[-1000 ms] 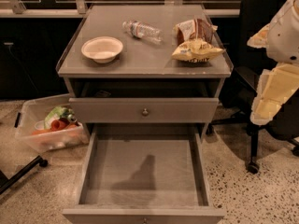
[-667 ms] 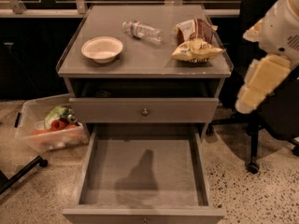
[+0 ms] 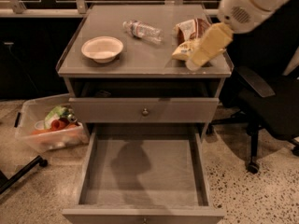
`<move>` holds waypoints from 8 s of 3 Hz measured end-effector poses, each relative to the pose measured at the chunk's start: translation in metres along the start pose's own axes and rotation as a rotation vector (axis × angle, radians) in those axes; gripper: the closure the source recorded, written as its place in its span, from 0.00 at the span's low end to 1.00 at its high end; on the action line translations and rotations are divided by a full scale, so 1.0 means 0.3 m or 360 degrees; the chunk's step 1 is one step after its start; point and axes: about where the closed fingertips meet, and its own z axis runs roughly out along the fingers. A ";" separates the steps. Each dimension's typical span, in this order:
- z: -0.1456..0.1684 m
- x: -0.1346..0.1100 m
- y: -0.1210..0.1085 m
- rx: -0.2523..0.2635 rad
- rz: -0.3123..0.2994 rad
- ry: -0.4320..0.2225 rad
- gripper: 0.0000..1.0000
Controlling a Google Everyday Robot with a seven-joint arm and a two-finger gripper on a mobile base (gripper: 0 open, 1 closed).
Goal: Place water bottle into middle drawer
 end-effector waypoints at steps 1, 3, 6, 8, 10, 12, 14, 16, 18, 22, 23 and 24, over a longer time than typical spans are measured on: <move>0.008 -0.026 0.012 -0.0009 0.0069 -0.0005 0.00; 0.024 -0.086 -0.005 -0.0007 0.0100 -0.0095 0.00; 0.171 -0.570 -0.124 0.0005 0.0175 -0.0603 0.00; 0.279 -0.776 -0.124 -0.0007 0.0275 -0.0740 0.00; 0.541 -0.697 -0.305 0.0236 0.0228 -0.0560 0.00; 0.795 -0.612 -0.533 0.0440 0.0211 -0.0446 0.00; 0.958 -0.598 -0.632 0.0495 0.0183 -0.0399 0.00; 1.083 -0.628 -0.625 0.0486 0.0105 -0.0289 0.05; 1.108 -0.631 -0.612 0.0446 0.0096 -0.0252 0.47; 0.993 -0.651 -0.618 0.0376 0.0150 -0.0297 1.00; 0.838 -0.702 -0.647 0.0454 0.0152 -0.0382 1.00; 0.692 -0.733 -0.631 0.0485 0.0147 -0.0441 1.00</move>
Offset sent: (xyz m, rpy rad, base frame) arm 0.0034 0.0108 0.0017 0.0259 0.0160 -0.0324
